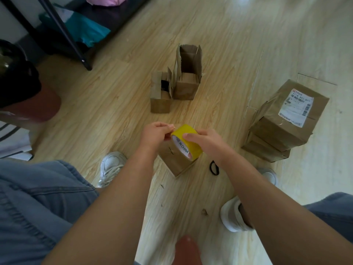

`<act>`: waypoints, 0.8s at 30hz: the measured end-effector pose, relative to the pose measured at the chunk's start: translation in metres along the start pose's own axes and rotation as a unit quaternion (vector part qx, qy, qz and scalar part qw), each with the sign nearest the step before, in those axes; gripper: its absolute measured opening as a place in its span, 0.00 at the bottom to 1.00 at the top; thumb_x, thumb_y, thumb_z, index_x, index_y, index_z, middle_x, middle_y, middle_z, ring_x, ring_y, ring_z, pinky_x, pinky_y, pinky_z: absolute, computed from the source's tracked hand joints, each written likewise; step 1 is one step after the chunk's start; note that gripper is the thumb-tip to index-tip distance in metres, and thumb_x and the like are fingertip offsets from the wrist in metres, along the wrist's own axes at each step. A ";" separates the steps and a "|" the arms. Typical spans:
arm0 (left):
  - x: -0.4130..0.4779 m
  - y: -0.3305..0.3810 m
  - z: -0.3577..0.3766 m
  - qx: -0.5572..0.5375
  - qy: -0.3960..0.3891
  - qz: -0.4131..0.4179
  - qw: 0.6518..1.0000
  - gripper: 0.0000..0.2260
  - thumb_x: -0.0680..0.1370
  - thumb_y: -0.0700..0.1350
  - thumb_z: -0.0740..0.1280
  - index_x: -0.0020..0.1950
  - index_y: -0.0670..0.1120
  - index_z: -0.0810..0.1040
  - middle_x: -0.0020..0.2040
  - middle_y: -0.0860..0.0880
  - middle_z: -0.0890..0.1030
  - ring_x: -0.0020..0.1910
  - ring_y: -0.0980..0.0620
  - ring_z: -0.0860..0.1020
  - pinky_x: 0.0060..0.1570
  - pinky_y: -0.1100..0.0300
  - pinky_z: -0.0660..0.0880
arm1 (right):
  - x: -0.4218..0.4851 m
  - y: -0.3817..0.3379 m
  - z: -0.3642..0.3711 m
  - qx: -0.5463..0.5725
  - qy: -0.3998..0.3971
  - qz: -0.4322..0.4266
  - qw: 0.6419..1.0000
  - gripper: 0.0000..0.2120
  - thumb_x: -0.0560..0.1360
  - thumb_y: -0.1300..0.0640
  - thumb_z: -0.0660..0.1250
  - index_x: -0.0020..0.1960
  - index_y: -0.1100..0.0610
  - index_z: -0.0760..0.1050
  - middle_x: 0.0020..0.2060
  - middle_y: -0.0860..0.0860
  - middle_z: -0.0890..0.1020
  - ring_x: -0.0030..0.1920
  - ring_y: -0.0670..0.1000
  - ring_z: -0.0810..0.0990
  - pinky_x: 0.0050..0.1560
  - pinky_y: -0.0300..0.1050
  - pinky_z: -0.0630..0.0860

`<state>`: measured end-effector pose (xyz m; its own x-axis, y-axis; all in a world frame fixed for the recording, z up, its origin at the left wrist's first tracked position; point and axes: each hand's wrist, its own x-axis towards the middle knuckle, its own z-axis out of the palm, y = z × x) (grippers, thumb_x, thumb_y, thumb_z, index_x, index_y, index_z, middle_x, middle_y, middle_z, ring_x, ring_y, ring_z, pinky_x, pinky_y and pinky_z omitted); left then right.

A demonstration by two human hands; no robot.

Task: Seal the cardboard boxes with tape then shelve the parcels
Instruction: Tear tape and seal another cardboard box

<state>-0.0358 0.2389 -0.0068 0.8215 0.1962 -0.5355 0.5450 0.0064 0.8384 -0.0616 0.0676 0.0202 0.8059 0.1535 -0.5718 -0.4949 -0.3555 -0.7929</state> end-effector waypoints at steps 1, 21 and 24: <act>0.002 0.001 -0.002 -0.004 0.007 0.000 1.000 0.06 0.76 0.36 0.70 0.40 0.41 0.79 0.34 0.47 0.81 0.32 0.54 0.80 0.36 0.62 0.79 | 0.000 0.001 0.001 -0.014 0.005 0.003 1.000 0.16 0.78 0.50 0.70 0.48 0.65 0.79 0.37 0.56 0.81 0.30 0.45 0.80 0.32 0.34 0.74; 0.006 -0.013 -0.016 0.018 0.115 -0.007 0.993 0.08 0.76 0.39 0.73 0.36 0.44 0.80 0.34 0.47 0.81 0.34 0.53 0.78 0.50 0.53 0.79 | -0.001 0.029 -0.003 -0.068 -0.018 0.076 0.995 0.16 0.76 0.45 0.70 0.38 0.55 0.72 0.33 0.52 0.71 0.35 0.49 0.71 0.39 0.44 0.66; 0.007 -0.010 -0.015 0.033 0.130 -0.001 0.991 0.08 0.76 0.40 0.73 0.36 0.45 0.80 0.35 0.48 0.81 0.36 0.52 0.78 0.51 0.52 0.79 | 0.003 0.036 0.003 -0.139 0.021 0.068 0.988 0.24 0.75 0.43 0.70 0.30 0.53 0.63 0.23 0.47 0.65 0.25 0.46 0.65 0.31 0.42 0.61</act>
<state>-0.0382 0.2546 -0.0172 0.7543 0.4424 -0.4851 0.5632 -0.0564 0.8244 -0.0785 0.0583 -0.0109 0.7539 0.0496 -0.6551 -0.4966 -0.6098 -0.6177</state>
